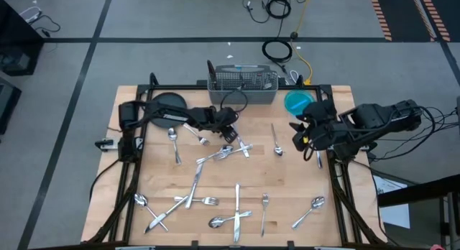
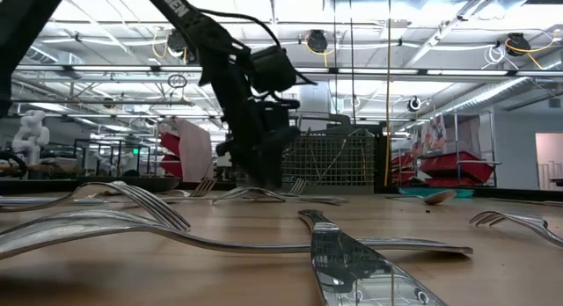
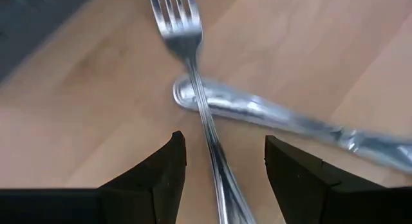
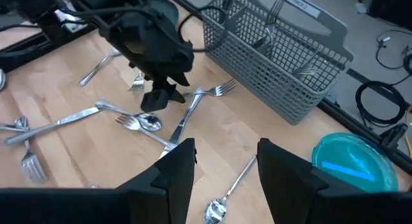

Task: Sort silverware
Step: Put the fork into the silverware organizer

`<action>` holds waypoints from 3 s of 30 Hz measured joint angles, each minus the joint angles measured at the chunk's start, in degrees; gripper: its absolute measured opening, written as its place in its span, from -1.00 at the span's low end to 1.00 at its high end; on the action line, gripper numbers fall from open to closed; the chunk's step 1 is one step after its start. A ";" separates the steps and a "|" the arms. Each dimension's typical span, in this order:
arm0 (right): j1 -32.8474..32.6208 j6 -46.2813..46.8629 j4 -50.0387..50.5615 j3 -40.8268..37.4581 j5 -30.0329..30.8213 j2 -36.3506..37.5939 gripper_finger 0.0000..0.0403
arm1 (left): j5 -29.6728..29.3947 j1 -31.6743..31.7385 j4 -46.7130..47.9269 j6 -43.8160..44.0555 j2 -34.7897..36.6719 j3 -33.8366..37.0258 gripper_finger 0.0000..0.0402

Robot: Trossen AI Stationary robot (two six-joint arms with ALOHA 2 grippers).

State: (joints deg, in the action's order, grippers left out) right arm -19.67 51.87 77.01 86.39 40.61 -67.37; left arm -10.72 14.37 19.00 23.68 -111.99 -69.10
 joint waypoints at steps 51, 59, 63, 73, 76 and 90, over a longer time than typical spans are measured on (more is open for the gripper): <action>26.94 -6.69 -32.35 -10.29 -1.31 -29.47 0.33 | 2.64 -1.76 7.76 2.56 36.55 0.11 -0.95; 29.87 -1.28 -40.01 -10.34 -9.17 -39.79 0.50 | 0.97 -1.81 11.00 1.47 44.42 0.05 -0.95; 32.87 -1.35 -45.09 -10.34 -16.49 -43.36 0.51 | 0.78 -1.77 13.59 1.15 45.10 0.04 -0.95; 40.44 -4.12 -48.74 -10.27 -29.59 -43.19 0.51 | 1.08 -1.77 16.04 0.90 45.07 0.04 -0.95; 40.61 -5.12 -48.06 -10.27 -30.48 -43.21 0.51 | 1.13 -1.77 16.03 0.90 45.10 0.04 -0.95; 42.35 -12.51 -49.27 -14.29 -37.86 -43.21 0.51 | 1.15 -1.77 16.03 0.88 45.10 0.04 -0.95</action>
State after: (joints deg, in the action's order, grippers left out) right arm 22.68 39.36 27.74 72.10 2.75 -110.59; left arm -9.56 12.60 35.03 24.56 -66.89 -69.06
